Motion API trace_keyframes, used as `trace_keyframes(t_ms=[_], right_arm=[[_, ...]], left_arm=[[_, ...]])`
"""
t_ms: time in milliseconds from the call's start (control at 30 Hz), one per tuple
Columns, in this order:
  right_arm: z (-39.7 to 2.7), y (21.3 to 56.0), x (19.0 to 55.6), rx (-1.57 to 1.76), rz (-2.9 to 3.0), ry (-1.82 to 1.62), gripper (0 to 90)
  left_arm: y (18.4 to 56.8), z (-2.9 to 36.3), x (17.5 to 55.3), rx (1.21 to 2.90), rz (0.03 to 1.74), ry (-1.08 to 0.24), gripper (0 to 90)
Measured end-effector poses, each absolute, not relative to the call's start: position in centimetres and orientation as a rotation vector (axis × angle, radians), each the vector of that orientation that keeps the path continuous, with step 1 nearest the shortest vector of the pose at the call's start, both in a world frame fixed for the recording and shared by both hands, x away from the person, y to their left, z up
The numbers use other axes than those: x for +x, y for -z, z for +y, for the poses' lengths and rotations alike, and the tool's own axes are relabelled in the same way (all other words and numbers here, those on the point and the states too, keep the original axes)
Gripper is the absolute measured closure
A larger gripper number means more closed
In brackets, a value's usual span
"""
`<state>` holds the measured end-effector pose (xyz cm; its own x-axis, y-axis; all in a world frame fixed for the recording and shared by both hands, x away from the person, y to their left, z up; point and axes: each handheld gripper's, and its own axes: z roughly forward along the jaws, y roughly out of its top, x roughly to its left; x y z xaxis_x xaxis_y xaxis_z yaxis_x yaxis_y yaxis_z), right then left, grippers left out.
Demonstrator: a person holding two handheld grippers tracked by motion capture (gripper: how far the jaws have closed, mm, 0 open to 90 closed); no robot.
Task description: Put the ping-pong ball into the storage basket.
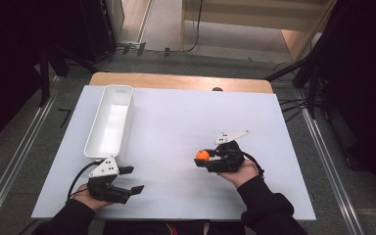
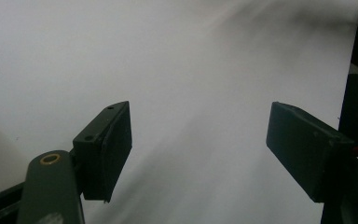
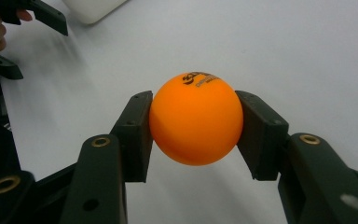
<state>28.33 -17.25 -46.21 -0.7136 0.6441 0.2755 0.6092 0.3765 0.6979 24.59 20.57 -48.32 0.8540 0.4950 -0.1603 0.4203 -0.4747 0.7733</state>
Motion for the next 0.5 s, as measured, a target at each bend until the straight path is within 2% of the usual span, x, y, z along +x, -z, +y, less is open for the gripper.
trace_keyframes(t_ms=[500], right_arm=[[-16.1,45.7,28.9,1.145,2.583,-1.286,48.8]], left_arm=[[48.3,20.6,24.6,2.131,0.666,-0.102,22.9]])
